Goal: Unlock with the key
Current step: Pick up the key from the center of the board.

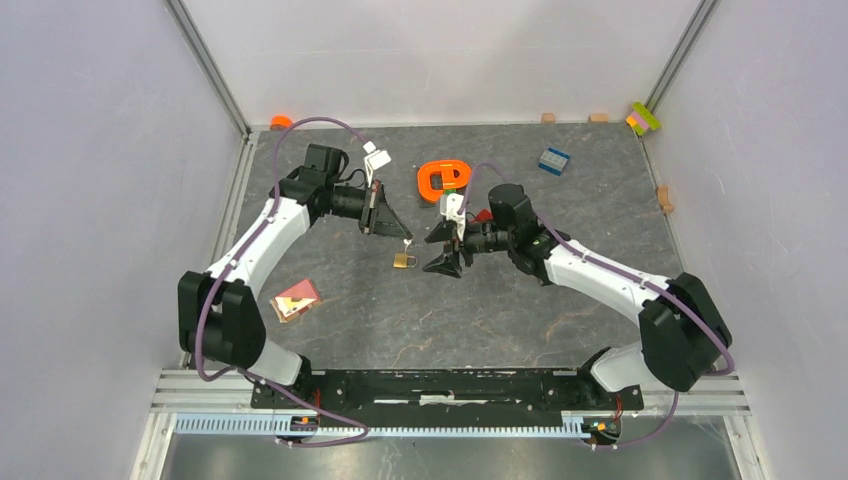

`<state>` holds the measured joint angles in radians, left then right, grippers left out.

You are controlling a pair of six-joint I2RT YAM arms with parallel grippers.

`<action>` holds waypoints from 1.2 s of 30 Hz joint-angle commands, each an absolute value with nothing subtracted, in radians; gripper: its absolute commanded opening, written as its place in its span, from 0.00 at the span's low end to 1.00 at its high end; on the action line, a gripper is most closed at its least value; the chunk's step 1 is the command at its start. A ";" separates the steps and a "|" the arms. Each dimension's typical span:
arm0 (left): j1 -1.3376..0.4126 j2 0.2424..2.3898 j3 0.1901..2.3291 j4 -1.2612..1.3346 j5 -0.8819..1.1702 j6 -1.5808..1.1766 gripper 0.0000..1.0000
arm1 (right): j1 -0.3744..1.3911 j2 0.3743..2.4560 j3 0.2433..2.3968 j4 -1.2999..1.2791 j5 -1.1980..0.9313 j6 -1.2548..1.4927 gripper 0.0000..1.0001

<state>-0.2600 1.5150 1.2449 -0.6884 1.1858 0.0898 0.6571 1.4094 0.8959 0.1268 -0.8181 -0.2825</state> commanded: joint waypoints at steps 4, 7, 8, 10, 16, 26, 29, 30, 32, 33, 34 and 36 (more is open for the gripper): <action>-0.268 1.414 1.139 -0.336 1.155 -0.280 0.02 | 0.676 1.440 0.939 0.228 -0.731 -0.169 0.67; -0.268 1.410 1.128 -0.336 1.152 -0.284 0.02 | 0.679 1.444 0.951 0.230 -0.682 -0.158 0.65; -0.268 1.408 1.123 -0.336 1.152 -0.285 0.02 | 0.681 1.449 0.955 0.229 -0.669 -0.155 0.64; -0.268 1.403 1.117 -0.336 1.144 -0.289 0.02 | 0.687 1.457 0.964 0.231 -0.661 -0.153 0.63; -0.268 1.399 1.100 -0.326 1.134 -0.309 0.02 | 0.697 1.492 0.993 0.245 -0.656 -0.135 0.57; -0.268 1.375 1.088 -0.302 1.137 -0.328 0.02 | 0.713 1.517 1.015 0.241 -0.661 -0.135 0.44; -0.268 1.372 1.086 -0.300 1.140 -0.328 0.02 | 0.713 1.521 1.021 0.239 -0.662 -0.137 0.39; -0.268 1.372 1.085 -0.301 1.142 -0.328 0.02 | 0.713 1.523 1.023 0.238 -0.660 -0.139 0.38; -0.268 1.371 1.083 -0.301 1.142 -0.327 0.02 | 0.713 1.525 1.029 0.235 -0.657 -0.144 0.36; -0.268 1.371 1.083 -0.300 1.142 -0.327 0.02 | 0.713 1.526 1.032 0.233 -0.657 -0.145 0.35; -0.268 1.369 1.082 -0.301 1.142 -0.327 0.02 | 0.713 1.529 1.035 0.230 -0.657 -0.146 0.33; -0.268 1.368 1.078 -0.301 1.141 -0.327 0.02 | 0.713 1.531 1.039 0.229 -0.655 -0.147 0.31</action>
